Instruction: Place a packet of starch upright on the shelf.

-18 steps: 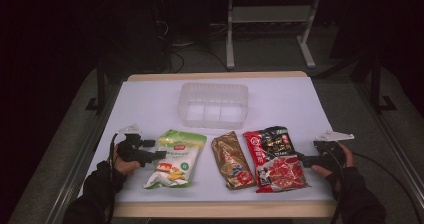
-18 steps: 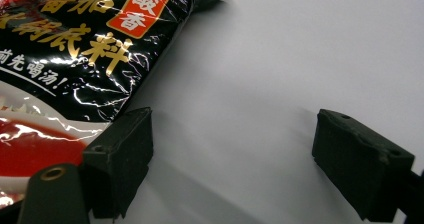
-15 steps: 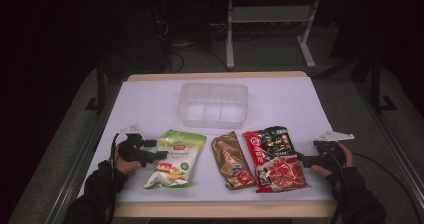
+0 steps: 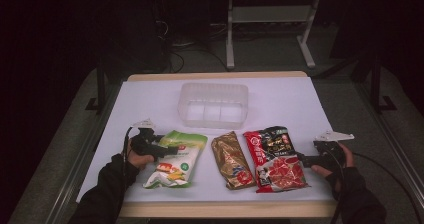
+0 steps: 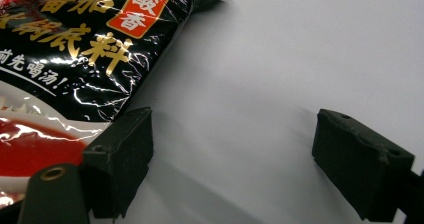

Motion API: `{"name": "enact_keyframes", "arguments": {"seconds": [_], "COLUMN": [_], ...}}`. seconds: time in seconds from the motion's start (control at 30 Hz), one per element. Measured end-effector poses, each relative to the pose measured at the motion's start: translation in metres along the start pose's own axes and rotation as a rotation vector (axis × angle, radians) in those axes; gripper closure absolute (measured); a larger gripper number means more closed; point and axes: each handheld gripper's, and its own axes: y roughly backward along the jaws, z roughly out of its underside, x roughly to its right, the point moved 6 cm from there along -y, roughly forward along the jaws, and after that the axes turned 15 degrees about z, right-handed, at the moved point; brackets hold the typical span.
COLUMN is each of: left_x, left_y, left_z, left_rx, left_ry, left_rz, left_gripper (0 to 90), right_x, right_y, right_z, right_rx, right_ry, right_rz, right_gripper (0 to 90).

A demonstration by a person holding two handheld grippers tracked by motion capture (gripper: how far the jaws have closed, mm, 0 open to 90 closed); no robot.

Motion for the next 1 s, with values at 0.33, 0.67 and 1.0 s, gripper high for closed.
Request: {"name": "enact_keyframes", "arguments": {"seconds": [0.33,0.67,1.0], "left_x": [0.001,0.003,0.001], "left_y": [0.008,0.015,-0.013], "left_z": [0.006,0.0,-0.007], "left_rx": [-0.019,0.03,-0.027], "left_ry": [0.007,-0.049,-0.025], "left_rz": [0.034,0.003,0.089], "left_gripper": [47.3,86.8,50.7], "right_x": [0.0,0.0,0.0], "right_y": [0.0,0.0,0.0], "right_z": [0.0,0.0,0.0], "right_rx": [0.001,0.0,-0.001], "right_ry": [0.0,-0.001,-0.002], "right_rz": [0.001,0.0,-0.001], "right_gripper": [15.6,15.6,15.5]}}
